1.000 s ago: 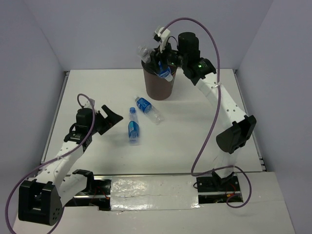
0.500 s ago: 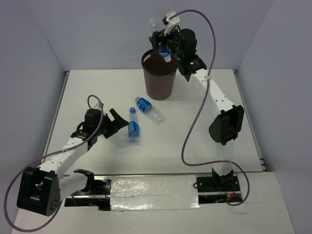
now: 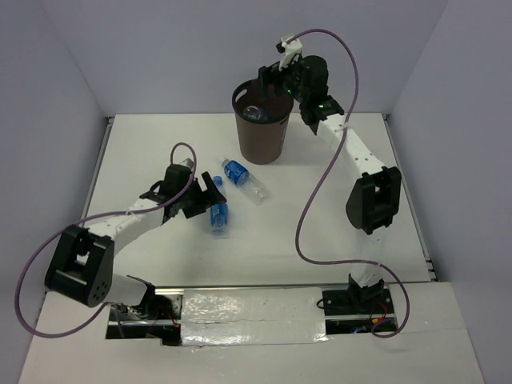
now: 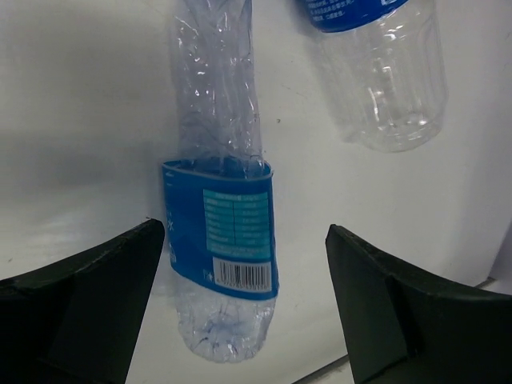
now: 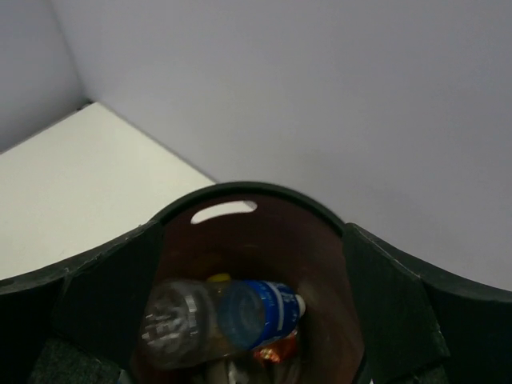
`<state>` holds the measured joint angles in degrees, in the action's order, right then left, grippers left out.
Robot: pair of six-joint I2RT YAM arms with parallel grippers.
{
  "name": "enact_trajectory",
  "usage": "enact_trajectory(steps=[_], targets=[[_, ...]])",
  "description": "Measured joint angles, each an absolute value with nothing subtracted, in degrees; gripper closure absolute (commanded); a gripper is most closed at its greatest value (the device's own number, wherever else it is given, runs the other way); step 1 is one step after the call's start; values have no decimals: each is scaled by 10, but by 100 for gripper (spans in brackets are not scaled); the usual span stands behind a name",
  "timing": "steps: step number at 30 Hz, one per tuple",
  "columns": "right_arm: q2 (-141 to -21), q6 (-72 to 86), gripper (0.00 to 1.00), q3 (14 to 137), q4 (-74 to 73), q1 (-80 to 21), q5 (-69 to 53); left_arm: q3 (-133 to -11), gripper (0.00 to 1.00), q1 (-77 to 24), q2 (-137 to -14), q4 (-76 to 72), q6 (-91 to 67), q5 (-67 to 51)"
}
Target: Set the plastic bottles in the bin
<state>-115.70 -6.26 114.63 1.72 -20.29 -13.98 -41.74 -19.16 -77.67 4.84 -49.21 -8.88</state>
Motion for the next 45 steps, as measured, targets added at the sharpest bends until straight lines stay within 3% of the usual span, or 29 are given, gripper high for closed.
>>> enact_trajectory(steps=[7, 10, 12, 16, 24, 29, 36, 45], targets=[[-1000, -56, 0, 987, 1, -157, -296, -498, 17, -223, -902, 96, -466, -47], [-924, -66, 0, 931, -18, -156, -345, -529, 30, -236, -946, 117, -453, -25], [-883, -83, 0, 905, -40, -156, -386, -549, 49, -244, -963, 129, -447, -8], [-830, -135, 0, 863, -123, -157, -461, -562, 61, -252, -964, 134, -436, 11], [-739, -220, 0, 693, -244, -150, -486, -532, 62, -254, -828, 110, -434, -25], [-697, -226, 0, 619, -258, -125, -484, -610, 62, -254, -796, 63, -432, -95], [-666, -230, 0, 578, -258, -118, -482, -836, 63, -244, -934, -46, -455, -203], [-653, -223, 0, 565, -251, -117, -482, -1051, 62, -218, -1127, -71, -508, -238]])
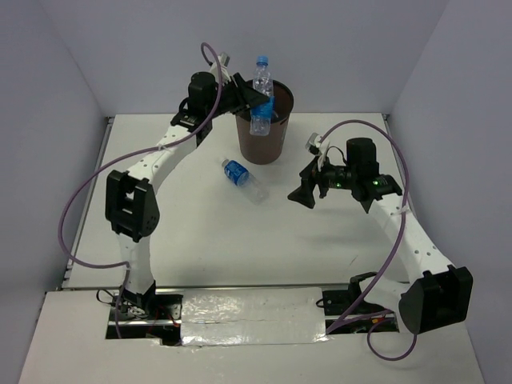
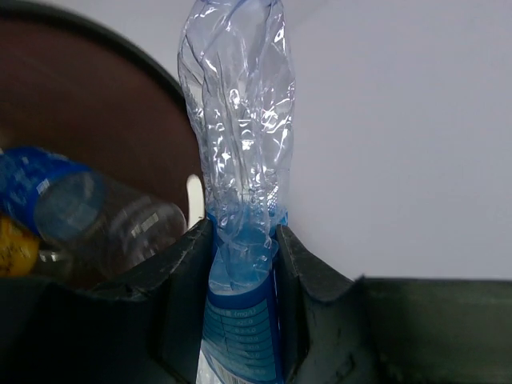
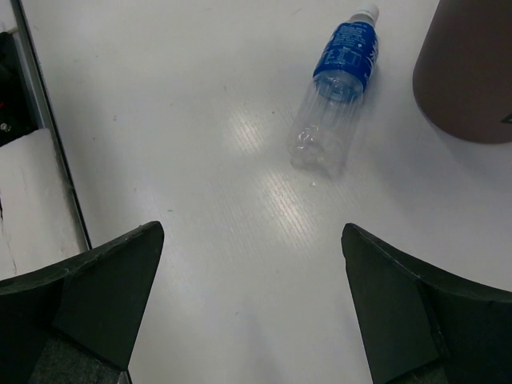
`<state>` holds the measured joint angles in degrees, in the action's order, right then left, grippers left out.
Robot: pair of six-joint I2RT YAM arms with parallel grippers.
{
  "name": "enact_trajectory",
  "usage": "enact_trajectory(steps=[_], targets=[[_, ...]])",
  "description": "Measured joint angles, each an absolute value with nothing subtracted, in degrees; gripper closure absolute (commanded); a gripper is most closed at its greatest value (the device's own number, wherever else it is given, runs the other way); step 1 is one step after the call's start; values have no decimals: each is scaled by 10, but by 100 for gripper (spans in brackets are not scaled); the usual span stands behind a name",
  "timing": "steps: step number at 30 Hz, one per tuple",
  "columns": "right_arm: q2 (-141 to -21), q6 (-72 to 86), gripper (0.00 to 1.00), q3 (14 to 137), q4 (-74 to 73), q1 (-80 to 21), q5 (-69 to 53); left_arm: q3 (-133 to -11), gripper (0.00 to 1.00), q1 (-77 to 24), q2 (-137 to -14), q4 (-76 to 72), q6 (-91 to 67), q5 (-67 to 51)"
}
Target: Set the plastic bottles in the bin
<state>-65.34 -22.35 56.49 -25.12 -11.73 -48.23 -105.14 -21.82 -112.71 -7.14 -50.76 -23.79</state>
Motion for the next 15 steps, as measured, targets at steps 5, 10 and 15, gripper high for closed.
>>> enact_trajectory(steps=[5, 10, 15], targets=[[-653, -220, 0, 557, -247, -117, -482, -1115, 58, -209, -1183, -107, -516, -223], [-651, -220, 0, 552, -244, -117, -482, -1141, 59, -208, -1209, -183, -515, -195], [-650, -217, 0, 538, -237, -117, -483, -1141, 52, -209, -1228, -281, -496, -143]])
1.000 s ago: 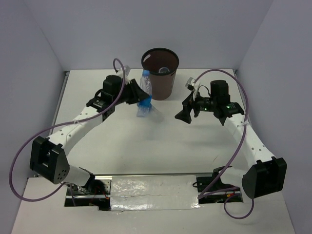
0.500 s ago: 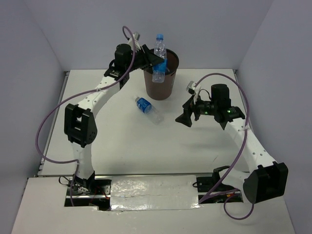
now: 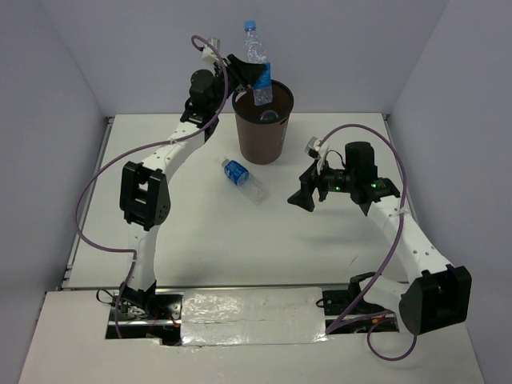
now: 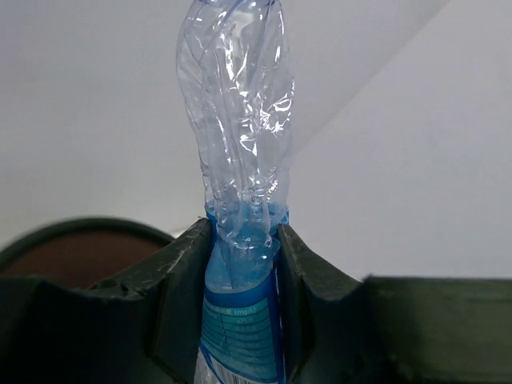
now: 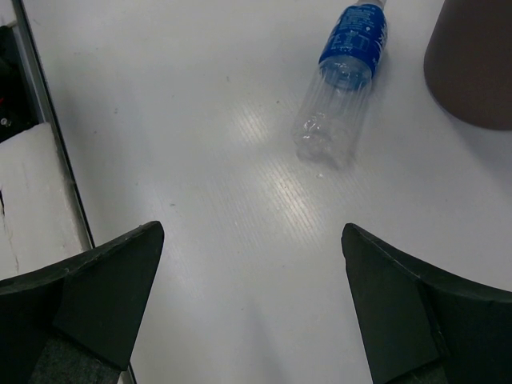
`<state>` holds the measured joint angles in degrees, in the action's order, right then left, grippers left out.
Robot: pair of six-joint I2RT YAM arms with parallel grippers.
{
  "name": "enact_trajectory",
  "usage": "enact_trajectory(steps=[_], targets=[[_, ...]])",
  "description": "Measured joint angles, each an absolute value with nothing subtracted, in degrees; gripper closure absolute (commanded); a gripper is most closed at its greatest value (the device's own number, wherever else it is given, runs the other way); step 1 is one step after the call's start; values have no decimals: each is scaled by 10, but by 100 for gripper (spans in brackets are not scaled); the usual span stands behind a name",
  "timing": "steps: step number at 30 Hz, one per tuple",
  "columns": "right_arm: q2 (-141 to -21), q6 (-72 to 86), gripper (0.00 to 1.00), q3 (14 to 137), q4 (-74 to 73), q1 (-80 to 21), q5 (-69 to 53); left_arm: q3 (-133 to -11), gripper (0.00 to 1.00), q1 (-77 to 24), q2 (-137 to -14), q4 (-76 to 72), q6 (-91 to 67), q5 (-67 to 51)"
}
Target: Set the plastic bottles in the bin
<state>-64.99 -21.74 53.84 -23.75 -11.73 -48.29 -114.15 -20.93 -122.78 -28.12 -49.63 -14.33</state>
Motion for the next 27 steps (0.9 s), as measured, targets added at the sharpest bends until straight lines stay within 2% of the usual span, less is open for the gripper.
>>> enact_trajectory(steps=[3, 4, 10, 15, 20, 27], targets=[[-650, -217, 0, 536, -236, -117, -483, -1141, 35, -210, -1244, -323, -474, -109], [-650, -217, 1, 536, -235, -117, -484, -1141, 26, -210, -1251, -332, -464, -96], [-656, -216, 0, 536, -230, -121, -484, -1142, 1, -210, -1288, -349, -433, -57], [-718, -201, 0, 555, -228, -165, -444, -1140, 1, -210, -1292, -342, -413, -49], [-813, -157, 0, 607, -215, -237, -350, -1135, 1, -210, -1275, -330, -378, -56], [-963, -82, 0, 724, -179, -336, -161, -994, 0, -205, -1119, -316, -316, -60]])
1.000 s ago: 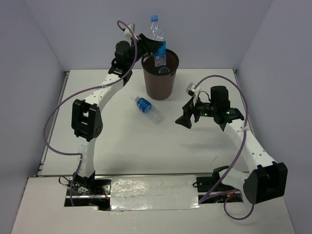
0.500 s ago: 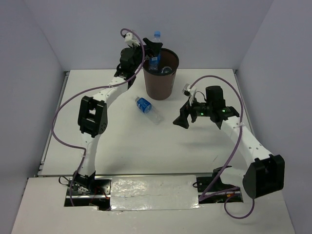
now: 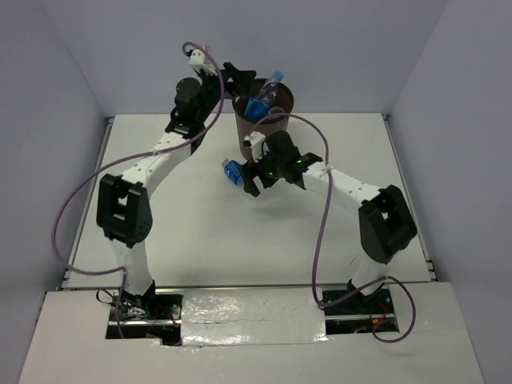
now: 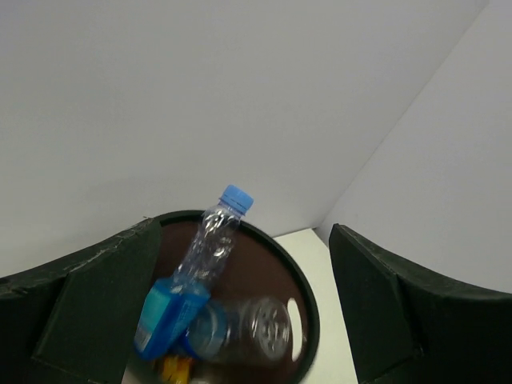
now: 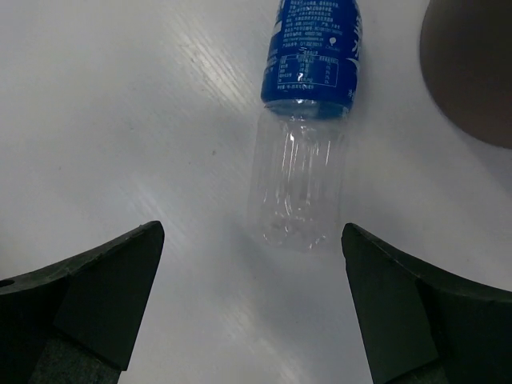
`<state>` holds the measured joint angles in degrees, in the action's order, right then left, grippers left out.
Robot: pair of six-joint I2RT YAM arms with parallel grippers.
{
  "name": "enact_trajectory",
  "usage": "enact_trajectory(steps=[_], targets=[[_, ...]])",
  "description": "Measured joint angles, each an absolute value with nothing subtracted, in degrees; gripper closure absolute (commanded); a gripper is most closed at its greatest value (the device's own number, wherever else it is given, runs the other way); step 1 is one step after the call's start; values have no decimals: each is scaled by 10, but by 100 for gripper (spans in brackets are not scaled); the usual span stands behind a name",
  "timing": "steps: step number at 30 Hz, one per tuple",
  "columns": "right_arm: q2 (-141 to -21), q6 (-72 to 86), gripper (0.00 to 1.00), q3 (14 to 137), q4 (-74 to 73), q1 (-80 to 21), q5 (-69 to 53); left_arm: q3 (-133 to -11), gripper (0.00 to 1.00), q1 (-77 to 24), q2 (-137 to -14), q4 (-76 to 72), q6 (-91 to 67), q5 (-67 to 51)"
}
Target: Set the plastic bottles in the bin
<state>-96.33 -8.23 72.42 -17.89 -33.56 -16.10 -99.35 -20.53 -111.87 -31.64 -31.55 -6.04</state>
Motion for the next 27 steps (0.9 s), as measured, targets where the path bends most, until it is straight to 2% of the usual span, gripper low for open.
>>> enact_trajectory(steps=[8, 14, 17, 18, 19, 20, 23, 24, 26, 27], targets=[[-1132, -45, 0, 863, -191, -407, -7, -740, 1, -162, -825, -263, -277, -34], [-1192, -48, 3, 893, -209, -409, 68, -534, 1, -96, -623, -149, -275, -18], [-1202, -52, 13, 898, -223, -408, 80, -435, 0, -80, -548, -100, -287, -22], [-1206, -55, 20, 901, -225, -408, 79, -400, 0, -79, -522, -85, -291, -24], [-1209, -57, 24, 904, -228, -408, 78, -370, 1, -78, -498, -75, -300, -25], [-1211, -58, 33, 907, -230, -408, 76, -336, 0, -78, -469, -63, -308, -28], [-1213, -62, 45, 909, -232, -408, 65, -270, 1, -78, -409, -45, -339, -30], [-1213, -64, 53, 909, -231, -408, 60, -252, 1, -77, -393, -44, -351, -31], [-1210, -69, 59, 908, -232, -408, 46, -225, 1, -77, -369, -47, -375, -30], [-1207, -69, 66, 905, -233, -408, 35, -211, 1, -77, -358, -48, -387, -29]])
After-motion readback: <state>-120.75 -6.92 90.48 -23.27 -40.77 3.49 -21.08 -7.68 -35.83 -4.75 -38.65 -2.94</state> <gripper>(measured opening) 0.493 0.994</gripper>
